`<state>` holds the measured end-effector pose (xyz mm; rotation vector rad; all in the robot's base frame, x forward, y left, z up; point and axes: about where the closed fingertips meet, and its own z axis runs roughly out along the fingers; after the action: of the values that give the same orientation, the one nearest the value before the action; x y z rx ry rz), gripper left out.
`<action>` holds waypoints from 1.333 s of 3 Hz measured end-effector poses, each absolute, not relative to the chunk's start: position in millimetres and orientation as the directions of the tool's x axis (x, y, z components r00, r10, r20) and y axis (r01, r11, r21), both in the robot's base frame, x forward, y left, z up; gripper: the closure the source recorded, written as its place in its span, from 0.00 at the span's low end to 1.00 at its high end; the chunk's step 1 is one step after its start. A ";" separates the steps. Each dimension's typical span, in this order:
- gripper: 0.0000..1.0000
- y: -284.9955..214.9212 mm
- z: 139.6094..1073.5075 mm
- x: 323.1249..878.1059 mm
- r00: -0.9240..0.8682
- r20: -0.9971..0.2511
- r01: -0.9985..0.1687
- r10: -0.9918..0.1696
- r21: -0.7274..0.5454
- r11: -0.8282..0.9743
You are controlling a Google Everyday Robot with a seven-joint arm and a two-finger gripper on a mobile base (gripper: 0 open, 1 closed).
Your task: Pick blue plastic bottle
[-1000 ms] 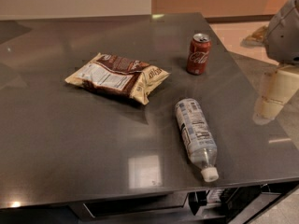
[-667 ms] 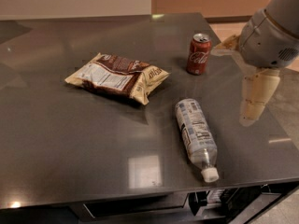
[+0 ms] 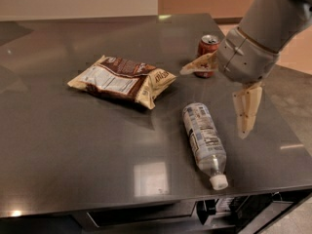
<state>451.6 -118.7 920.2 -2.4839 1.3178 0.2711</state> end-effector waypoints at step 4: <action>0.16 -113.6 840.4 423.4 0.972 -0.080 -0.225 -0.220 -0.063 -0.972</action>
Offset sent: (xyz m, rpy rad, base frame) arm -0.0371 0.0032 -0.0742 -0.2166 -0.1020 0.8193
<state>423.4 -113.6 840.4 -3.0486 0.3445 0.1119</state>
